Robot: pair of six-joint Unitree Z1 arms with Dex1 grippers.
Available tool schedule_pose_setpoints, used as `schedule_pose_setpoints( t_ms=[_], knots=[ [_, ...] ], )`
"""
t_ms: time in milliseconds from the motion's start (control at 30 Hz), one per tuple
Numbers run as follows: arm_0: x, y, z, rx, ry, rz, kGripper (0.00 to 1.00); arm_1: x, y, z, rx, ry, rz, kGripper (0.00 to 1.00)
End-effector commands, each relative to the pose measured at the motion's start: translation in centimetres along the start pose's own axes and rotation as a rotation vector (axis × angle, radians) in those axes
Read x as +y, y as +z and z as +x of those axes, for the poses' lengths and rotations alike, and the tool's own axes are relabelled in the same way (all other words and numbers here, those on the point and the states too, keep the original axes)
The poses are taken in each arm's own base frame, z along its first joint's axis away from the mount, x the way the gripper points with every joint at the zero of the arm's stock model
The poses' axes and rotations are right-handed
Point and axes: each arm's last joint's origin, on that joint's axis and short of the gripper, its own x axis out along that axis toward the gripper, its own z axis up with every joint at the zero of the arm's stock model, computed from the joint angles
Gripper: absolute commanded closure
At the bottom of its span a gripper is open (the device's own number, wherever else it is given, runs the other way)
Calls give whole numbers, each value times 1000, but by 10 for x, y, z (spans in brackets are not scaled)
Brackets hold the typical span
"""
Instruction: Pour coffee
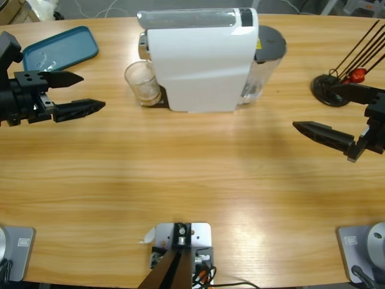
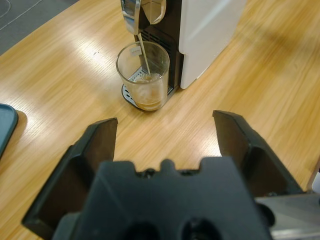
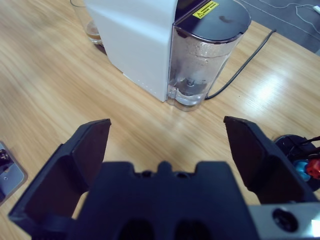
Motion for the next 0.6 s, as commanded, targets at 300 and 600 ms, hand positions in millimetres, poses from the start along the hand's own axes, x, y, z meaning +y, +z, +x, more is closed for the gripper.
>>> schedule_pose_setpoints(
  t_ms=[300,600],
  knots=[
    [0,-16,4,45,-5,-6,158,2,-11,3,44,15,0,0],
    [-1,-17,5,50,-13,-5,159,2,-11,3,42,18,0,0]
  ],
)
